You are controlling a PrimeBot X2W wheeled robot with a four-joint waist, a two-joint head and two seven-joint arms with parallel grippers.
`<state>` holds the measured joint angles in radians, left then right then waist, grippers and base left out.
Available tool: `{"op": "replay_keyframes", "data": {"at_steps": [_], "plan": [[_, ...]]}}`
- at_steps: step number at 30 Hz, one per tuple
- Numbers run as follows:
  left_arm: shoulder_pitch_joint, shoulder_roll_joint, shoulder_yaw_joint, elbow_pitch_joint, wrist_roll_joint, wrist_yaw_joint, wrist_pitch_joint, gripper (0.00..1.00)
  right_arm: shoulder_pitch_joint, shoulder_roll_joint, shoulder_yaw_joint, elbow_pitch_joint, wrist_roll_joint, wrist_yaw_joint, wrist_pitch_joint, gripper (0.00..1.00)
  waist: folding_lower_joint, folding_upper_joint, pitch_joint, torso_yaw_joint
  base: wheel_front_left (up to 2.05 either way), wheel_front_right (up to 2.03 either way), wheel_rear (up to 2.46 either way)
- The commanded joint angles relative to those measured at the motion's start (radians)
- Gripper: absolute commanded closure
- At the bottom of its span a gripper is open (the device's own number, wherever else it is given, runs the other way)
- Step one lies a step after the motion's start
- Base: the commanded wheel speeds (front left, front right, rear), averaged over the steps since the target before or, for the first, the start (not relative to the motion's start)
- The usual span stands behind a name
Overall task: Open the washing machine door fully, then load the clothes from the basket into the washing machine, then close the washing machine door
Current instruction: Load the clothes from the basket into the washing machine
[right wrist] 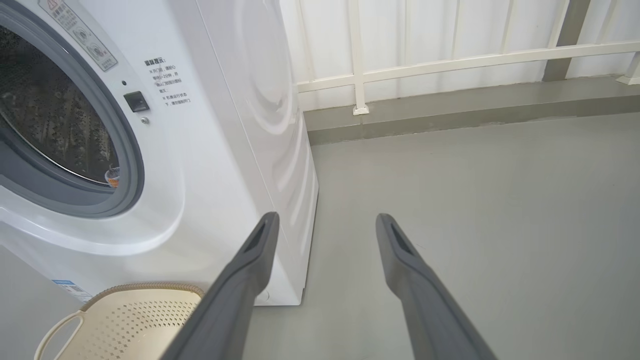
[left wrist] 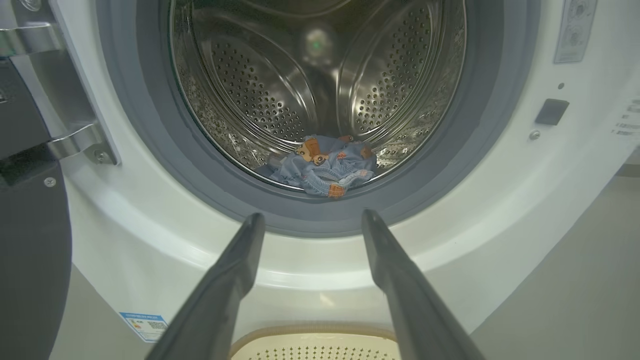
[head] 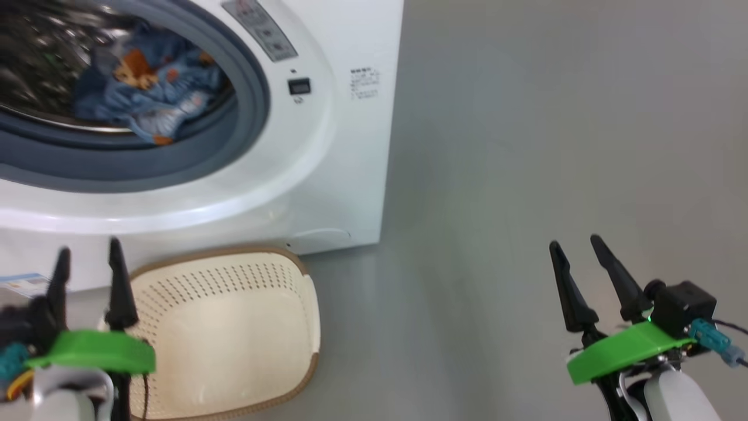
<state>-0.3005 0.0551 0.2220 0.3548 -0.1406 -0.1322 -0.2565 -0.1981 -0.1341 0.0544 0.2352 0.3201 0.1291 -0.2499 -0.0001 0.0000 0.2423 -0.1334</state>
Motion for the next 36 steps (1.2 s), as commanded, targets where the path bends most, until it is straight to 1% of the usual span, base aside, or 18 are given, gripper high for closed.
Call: {"op": "replay_keyframes", "data": {"at_steps": [1, 8, 19, 26, 36], "plan": [[0.028, 0.019, 0.02, -0.035, 0.01, 0.002, -0.005, 0.0, 0.019, -0.013, 0.02, -0.017, 0.008, 0.002, -0.012, 0.0, 0.0001, 0.0, -0.057, 0.034, 0.0, 0.0, 0.0], [0.153, 0.013, 0.003, -0.085, 0.024, 0.002, -0.005, 0.0, 0.068, -0.025, 0.022, -0.008, 0.016, 0.002, -0.012, 0.0, 0.0001, 0.0, -0.127, 0.04, 0.0, 0.0, 0.0], [0.296, 0.004, -0.033, -0.143, -0.003, 0.002, -0.005, 0.0, 0.168, -0.044, -0.005, -0.009, 0.023, 0.002, -0.012, 0.0, 0.0001, 0.0, -0.215, 0.064, 0.0, 0.0, 0.0], [0.334, -0.001, -0.036, -0.169, -0.013, 0.002, -0.005, 0.0, 0.195, -0.04, -0.022, -0.016, 0.022, 0.002, -0.012, 0.0, 0.0001, 0.0, -0.228, 0.072, 0.0, 0.0, 0.0], [0.335, -0.003, -0.035, -0.168, -0.016, 0.002, -0.005, 0.0, 0.199, -0.037, -0.022, -0.023, 0.023, 0.002, -0.012, 0.0, 0.0001, 0.0, -0.228, 0.074, 0.0, 0.0, 0.0]]}}
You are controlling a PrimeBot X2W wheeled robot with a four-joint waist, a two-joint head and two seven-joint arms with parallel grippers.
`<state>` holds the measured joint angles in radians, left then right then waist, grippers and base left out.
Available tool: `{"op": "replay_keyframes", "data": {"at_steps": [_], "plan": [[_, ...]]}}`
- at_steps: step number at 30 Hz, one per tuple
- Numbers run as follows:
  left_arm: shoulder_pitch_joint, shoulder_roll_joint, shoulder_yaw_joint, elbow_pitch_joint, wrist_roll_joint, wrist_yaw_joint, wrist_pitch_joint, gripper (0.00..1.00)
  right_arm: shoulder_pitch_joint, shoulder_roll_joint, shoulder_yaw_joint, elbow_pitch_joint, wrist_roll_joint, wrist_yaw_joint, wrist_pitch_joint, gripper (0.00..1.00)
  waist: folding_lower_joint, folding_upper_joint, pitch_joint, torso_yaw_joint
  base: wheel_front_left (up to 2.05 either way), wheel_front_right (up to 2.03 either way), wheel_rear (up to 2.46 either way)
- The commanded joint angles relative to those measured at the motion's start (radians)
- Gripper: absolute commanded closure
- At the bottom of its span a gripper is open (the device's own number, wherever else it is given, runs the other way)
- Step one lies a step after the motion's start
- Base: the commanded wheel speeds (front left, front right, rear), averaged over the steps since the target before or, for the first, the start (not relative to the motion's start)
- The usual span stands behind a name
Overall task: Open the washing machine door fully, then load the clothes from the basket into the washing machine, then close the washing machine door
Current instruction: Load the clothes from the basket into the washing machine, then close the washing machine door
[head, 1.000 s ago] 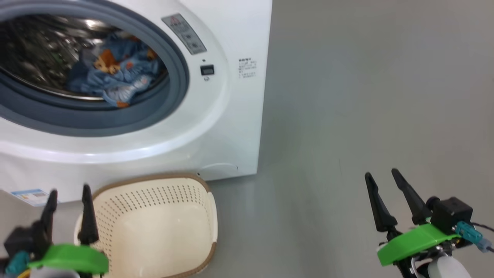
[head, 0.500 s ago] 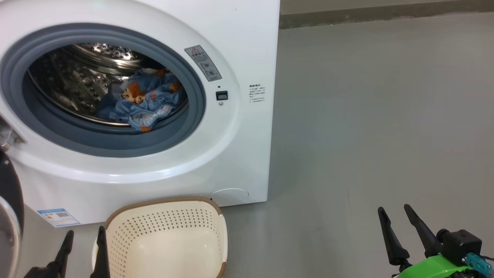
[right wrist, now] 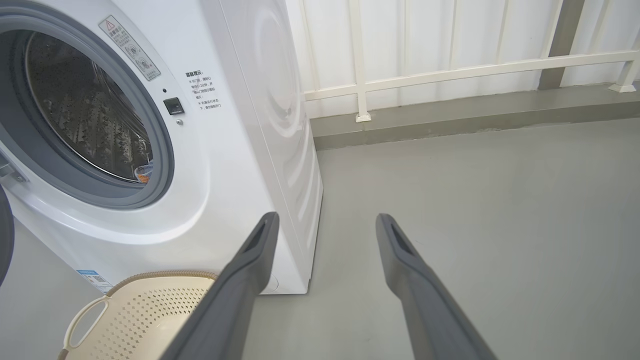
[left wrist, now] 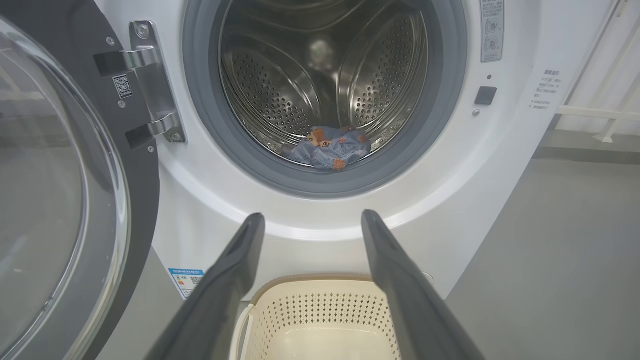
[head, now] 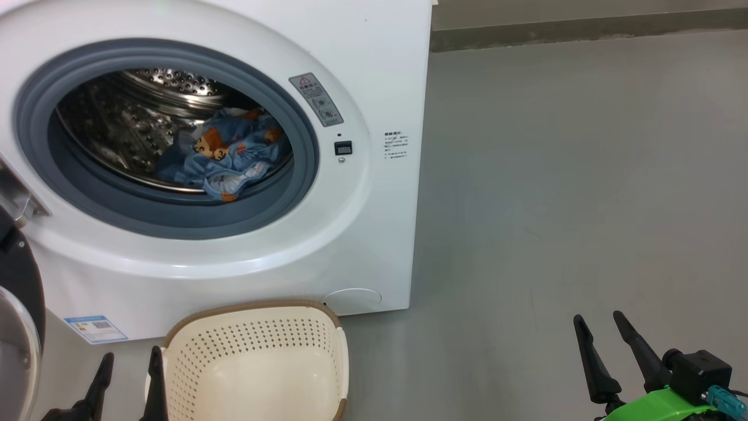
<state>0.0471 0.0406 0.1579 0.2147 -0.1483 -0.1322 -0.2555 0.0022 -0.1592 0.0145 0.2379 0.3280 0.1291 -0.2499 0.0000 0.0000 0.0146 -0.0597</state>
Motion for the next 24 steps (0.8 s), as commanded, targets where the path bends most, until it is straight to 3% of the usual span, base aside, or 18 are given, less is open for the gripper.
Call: {"op": "replay_keyframes", "data": {"at_steps": [1, 24], "plan": [[-0.013, 0.011, 0.028, -0.028, -0.009, 0.002, -0.006, 0.0, -0.001, -0.012, 0.017, -0.026, 0.015, 0.002, -0.012, 0.0, 0.0, 0.0, 0.001, 0.0, 0.0, 0.0, 0.0], [-0.016, 0.01, 0.027, -0.024, -0.011, 0.002, -0.006, 0.0, -0.002, -0.002, 0.012, -0.029, 0.011, 0.002, -0.012, 0.0, 0.0, 0.0, 0.003, 0.01, -0.13, 0.13, 0.0]]}}
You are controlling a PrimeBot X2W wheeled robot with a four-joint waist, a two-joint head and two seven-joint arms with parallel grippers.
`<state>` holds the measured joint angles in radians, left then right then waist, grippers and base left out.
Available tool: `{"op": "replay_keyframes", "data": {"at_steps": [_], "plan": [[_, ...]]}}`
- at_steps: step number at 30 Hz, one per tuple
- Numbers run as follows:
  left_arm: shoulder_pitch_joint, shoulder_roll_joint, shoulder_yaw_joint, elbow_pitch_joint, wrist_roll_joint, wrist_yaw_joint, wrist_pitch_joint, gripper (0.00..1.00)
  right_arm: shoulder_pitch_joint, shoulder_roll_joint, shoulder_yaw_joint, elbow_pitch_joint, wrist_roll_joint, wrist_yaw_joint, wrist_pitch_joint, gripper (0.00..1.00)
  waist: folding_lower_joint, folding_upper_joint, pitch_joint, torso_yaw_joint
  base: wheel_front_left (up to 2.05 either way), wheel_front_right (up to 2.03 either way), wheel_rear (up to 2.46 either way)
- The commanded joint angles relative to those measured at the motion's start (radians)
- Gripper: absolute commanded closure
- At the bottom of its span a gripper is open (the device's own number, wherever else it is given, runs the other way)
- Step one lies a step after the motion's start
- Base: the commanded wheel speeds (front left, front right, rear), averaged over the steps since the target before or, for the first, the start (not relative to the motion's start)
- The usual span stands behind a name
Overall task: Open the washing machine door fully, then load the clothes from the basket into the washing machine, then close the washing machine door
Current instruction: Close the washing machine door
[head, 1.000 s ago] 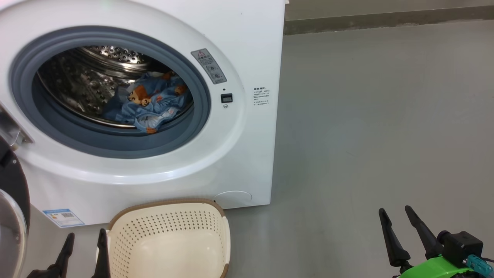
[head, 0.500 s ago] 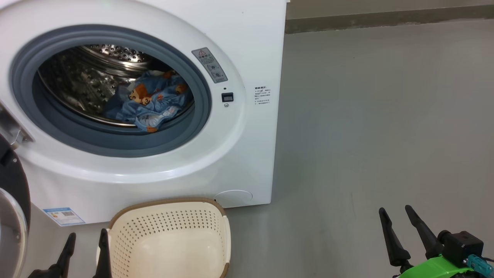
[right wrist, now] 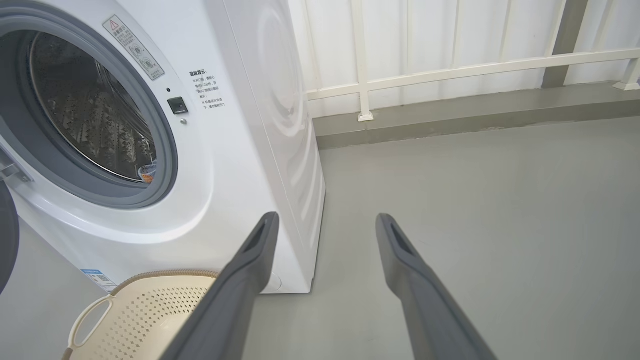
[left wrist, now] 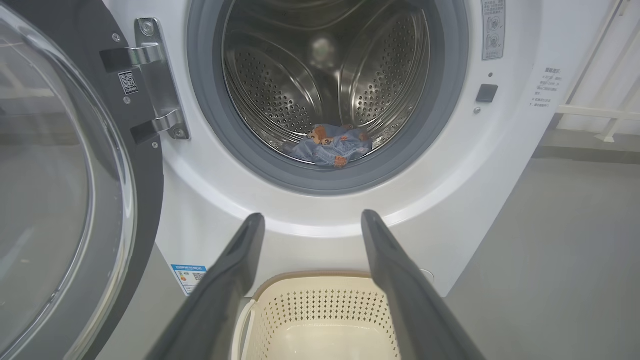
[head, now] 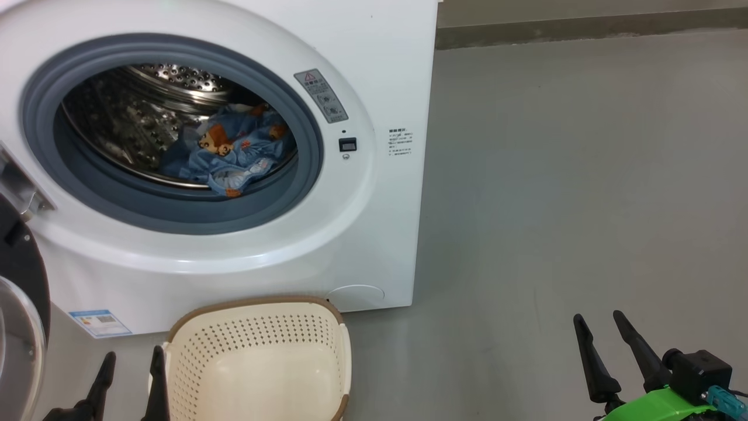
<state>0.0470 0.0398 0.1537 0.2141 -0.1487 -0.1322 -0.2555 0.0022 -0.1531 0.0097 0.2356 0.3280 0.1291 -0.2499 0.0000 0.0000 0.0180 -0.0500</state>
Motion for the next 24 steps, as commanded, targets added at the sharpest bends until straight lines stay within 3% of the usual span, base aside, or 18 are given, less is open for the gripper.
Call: {"op": "replay_keyframes", "data": {"at_steps": [1, 12, 24], "plan": [[-0.016, 0.011, 0.03, -0.024, -0.012, 0.002, -0.006, 0.0, -0.003, -0.008, 0.016, -0.027, 0.011, 0.002, -0.012, 0.0, 0.0, 0.0, 0.0, 0.0, -0.97, 0.97, 0.0], [-0.014, 0.011, 0.022, -0.028, -0.024, 0.002, -0.006, 0.0, -0.005, -0.009, 0.014, -0.026, 0.012, 0.002, -0.012, 0.0, 0.0, 0.0, 0.0, 0.004, -1.27, 1.27, 0.0], [-0.017, 0.012, 0.024, -0.035, -0.027, 0.002, -0.006, 0.0, -0.01, -0.012, 0.016, -0.027, 0.013, 0.002, -0.012, 0.0, 0.0, 0.0, 0.002, 0.013, -0.19, 0.19, 0.0]]}}
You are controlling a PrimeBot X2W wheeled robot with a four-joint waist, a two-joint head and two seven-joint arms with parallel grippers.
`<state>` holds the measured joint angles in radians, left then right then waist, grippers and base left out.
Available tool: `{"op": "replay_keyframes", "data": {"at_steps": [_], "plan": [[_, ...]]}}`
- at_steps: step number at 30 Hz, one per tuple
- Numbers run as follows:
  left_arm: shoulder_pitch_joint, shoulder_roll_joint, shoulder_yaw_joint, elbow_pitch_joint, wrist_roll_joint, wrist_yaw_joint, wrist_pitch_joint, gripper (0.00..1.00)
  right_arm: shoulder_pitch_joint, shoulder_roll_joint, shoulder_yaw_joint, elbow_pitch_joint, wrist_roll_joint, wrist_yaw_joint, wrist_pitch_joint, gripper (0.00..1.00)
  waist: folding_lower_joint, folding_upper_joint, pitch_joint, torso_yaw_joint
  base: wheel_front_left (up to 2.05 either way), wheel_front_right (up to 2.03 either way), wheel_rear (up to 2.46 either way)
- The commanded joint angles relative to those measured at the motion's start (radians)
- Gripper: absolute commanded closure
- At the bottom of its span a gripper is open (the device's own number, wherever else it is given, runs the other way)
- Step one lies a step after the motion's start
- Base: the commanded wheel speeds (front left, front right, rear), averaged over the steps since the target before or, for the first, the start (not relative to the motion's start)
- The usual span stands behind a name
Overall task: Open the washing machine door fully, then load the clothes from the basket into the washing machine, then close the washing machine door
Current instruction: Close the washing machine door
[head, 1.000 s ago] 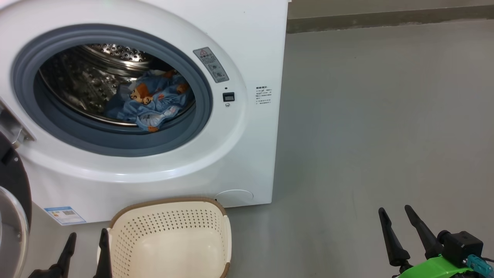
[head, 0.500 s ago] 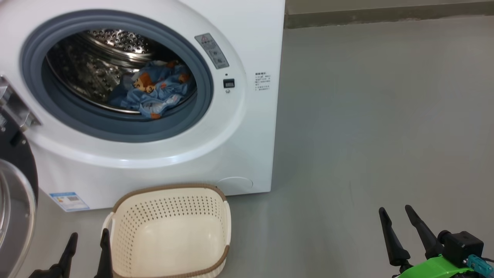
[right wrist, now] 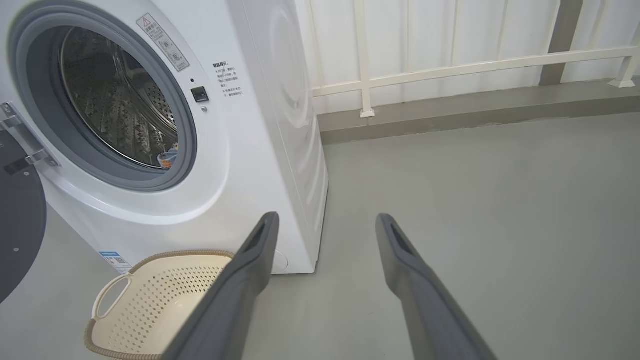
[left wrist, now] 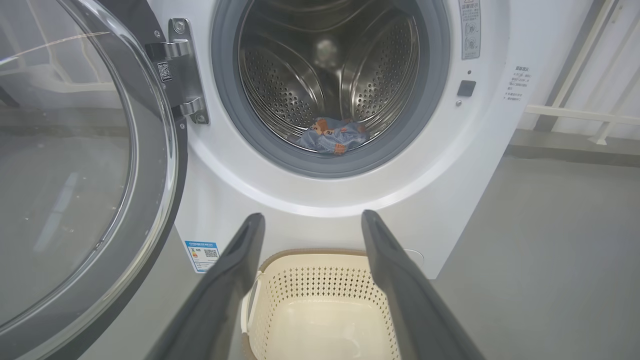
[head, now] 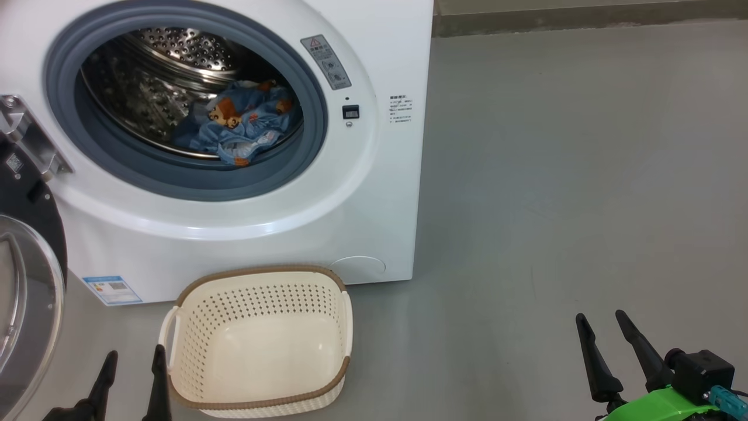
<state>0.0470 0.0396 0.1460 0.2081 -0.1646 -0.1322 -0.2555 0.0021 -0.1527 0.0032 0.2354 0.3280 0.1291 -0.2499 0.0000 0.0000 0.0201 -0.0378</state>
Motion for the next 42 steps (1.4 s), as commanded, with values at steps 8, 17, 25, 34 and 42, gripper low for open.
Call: {"op": "replay_keyframes", "data": {"at_steps": [8, 17, 25, 34, 42], "plan": [[-0.018, 0.012, 0.026, -0.034, -0.016, 0.002, -0.006, 0.0, -0.005, -0.008, 0.027, -0.028, 0.01, 0.002, -0.012, 0.0, 0.0, 0.0, -0.004, 0.039, 0.0, 0.0, 0.0], [-0.012, 0.011, 0.045, -0.035, -0.021, 0.002, -0.006, 0.0, -0.023, -0.018, 0.064, -0.022, 0.014, 0.002, -0.012, 0.0, 0.0, 0.0, -0.008, 0.158, 0.0, 0.0, 0.0], [-0.006, 0.011, 0.043, -0.029, -0.047, 0.002, -0.006, 0.0, -0.049, -0.024, 0.094, -0.014, 0.017, 0.002, -0.012, 0.0, 0.0, 0.0, -0.017, 0.296, 0.0, 0.0, 0.0], [-0.004, 0.011, 0.044, -0.022, -0.058, 0.002, -0.006, 0.0, -0.079, -0.012, 0.132, -0.005, 0.022, 0.002, -0.012, 0.0, 0.0, 0.0, -0.018, 0.437, 0.0, 0.0, 0.0], [-0.007, 0.011, 0.044, -0.018, -0.077, 0.011, -0.006, 0.0, -0.095, 0.001, 0.144, -0.001, 0.024, 0.002, -0.012, 0.0, 0.0, 0.0, -0.018, 0.531, 0.0, 0.0, 0.0]]}}
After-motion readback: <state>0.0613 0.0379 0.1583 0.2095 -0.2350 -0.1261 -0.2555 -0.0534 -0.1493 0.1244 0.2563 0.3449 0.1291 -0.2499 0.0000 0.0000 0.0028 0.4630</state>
